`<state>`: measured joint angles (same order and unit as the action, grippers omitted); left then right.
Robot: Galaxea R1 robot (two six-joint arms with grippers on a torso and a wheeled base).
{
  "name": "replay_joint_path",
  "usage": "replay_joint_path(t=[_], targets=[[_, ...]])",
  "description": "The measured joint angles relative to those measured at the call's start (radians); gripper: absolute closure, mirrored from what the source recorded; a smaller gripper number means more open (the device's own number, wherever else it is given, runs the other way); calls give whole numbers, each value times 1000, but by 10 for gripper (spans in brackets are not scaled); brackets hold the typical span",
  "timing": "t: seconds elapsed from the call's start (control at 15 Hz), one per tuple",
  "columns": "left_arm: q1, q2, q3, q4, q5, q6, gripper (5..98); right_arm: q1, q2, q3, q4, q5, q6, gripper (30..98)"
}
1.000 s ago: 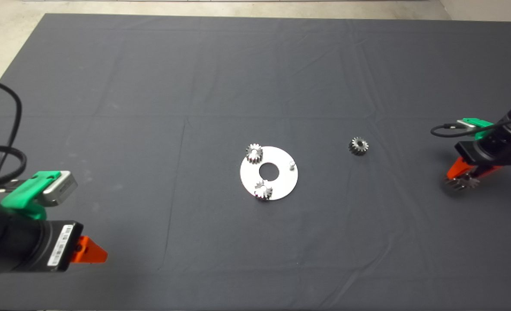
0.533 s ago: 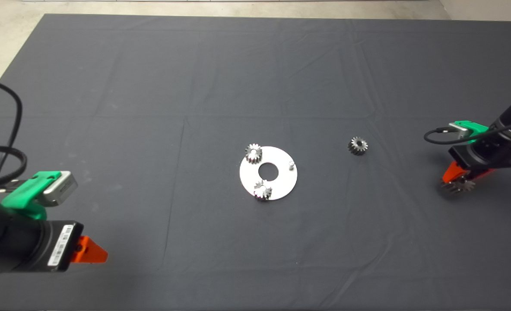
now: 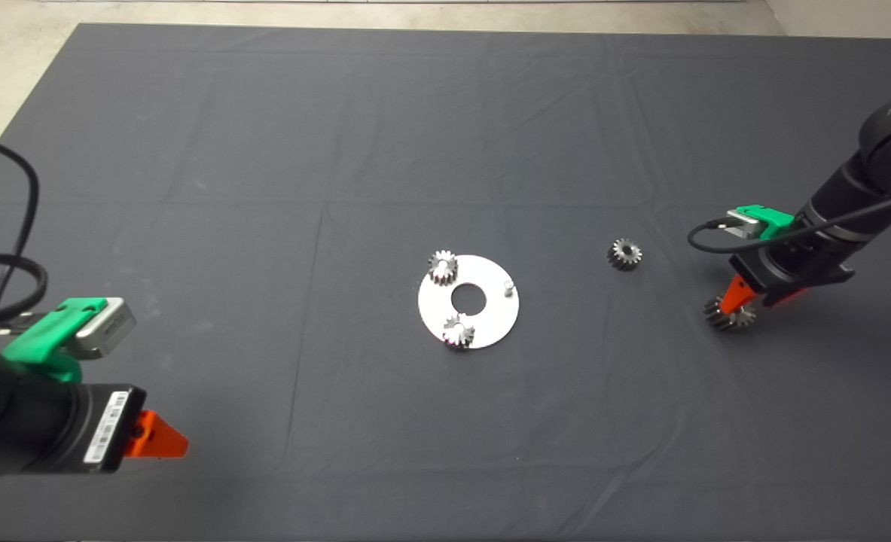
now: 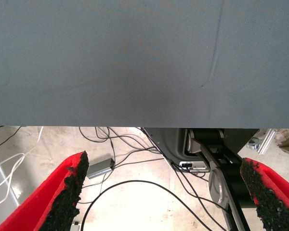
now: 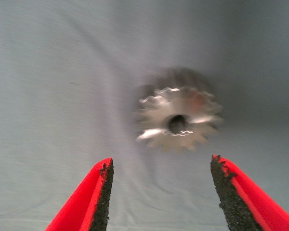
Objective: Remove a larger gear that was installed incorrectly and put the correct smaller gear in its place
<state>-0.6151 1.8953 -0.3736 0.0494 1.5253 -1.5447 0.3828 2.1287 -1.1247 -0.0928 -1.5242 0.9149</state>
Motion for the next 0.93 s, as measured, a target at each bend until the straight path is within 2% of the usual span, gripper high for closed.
replay_joint_path(t=[0.2, 0.4, 0.53, 0.6, 0.73, 0.8, 0.93], targets=[[0, 0, 0, 0, 0, 0, 242, 16, 39, 2, 0, -4, 11, 686], [0, 0, 0, 0, 0, 0, 242, 56, 116, -5, 1, -6, 24, 608], [0, 0, 0, 0, 0, -1, 242, 132, 173, -24, 3, -3, 37, 583], [0, 0, 0, 0, 0, -2, 242, 195, 201, -39, 8, -3, 41, 558], [1, 0, 0, 0, 0, -3, 242, 304, 259, -78, 16, -4, 46, 558], [2, 0, 0, 0, 0, -3, 242, 323, 293, -107, 20, -3, 47, 558], [2, 0, 0, 0, 0, -4, 242, 296, 364, -213, 45, -1, 46, 558]])
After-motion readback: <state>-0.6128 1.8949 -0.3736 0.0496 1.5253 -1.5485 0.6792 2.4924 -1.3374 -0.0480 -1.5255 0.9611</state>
